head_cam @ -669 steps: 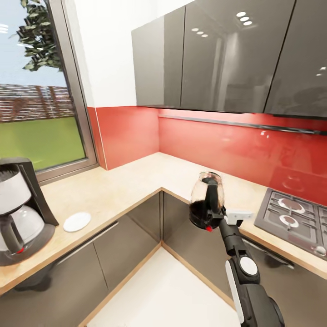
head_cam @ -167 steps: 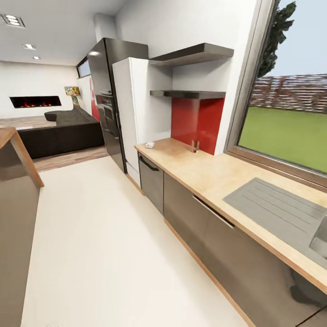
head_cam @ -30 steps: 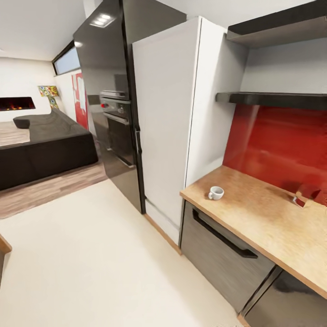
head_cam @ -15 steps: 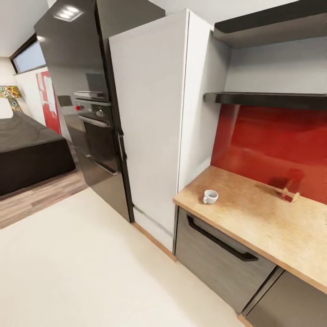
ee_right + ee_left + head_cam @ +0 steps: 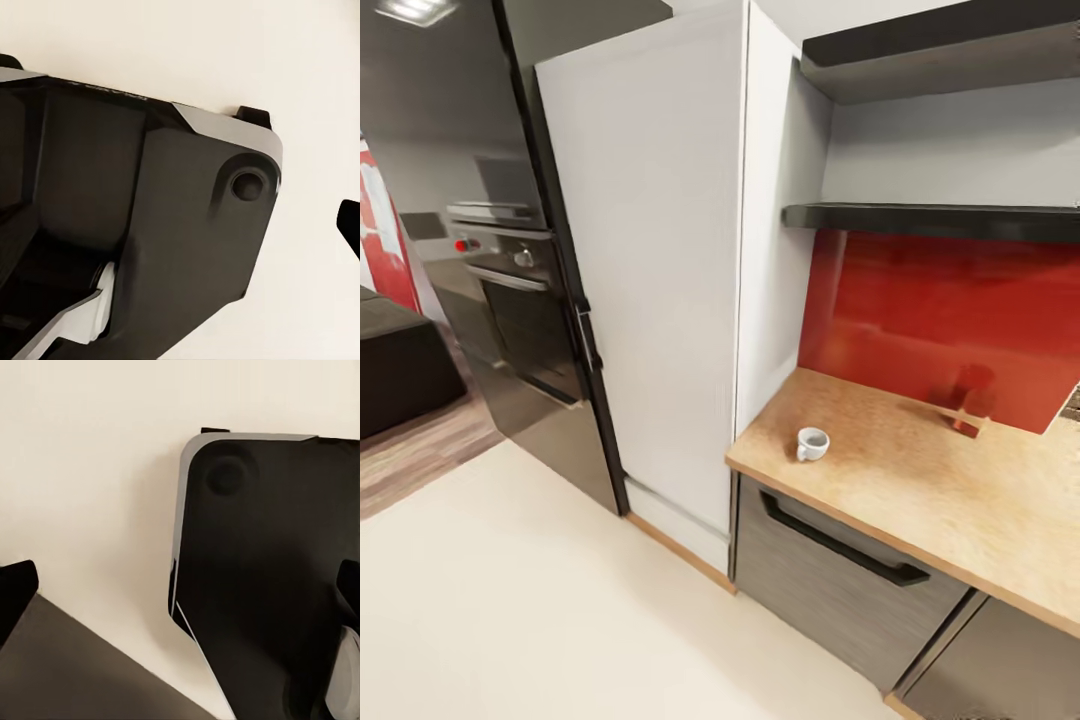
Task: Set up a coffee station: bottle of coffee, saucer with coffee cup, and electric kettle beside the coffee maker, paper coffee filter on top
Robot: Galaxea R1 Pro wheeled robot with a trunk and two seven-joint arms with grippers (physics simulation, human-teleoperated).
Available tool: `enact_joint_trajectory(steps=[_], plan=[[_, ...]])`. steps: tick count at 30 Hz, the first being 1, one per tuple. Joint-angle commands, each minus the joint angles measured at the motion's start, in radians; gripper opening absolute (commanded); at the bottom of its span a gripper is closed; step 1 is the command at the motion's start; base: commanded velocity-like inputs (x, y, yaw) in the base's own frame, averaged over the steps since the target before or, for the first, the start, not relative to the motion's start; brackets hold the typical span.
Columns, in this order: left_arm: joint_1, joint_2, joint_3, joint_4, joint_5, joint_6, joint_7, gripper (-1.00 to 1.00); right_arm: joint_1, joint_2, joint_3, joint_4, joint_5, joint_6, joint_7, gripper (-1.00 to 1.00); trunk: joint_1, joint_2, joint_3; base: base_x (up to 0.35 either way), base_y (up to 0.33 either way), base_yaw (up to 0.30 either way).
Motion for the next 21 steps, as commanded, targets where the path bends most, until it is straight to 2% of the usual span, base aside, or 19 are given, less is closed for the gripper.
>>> enact_joint_trajectory(steps=[1, 10, 21], plan=[[0.000, 0.000, -0.008, 0.000, 0.007, -0.002, 0.003, 1.00, 0.000, 0.000, -0.002, -0.002, 0.010, 0.007, 0.004, 1.00, 0.001, -0.002, -0.002, 0.182, 0.290, -0.300], [0.000, 0.000, -0.008, 0.000, 0.007, -0.002, 0.003, 1.00, 0.000, -0.001, -0.002, -0.002, 0.010, 0.007, 0.004, 1.00, 0.001, -0.002, -0.002, 0.164, 0.237, -0.300], [0.000, 0.000, -0.008, 0.001, 0.007, -0.002, 0.003, 1.00, 0.000, -0.001, -0.002, -0.002, 0.010, 0.007, 0.004, 1.00, 0.001, -0.002, 0.002, 0.023, 0.022, -0.300]])
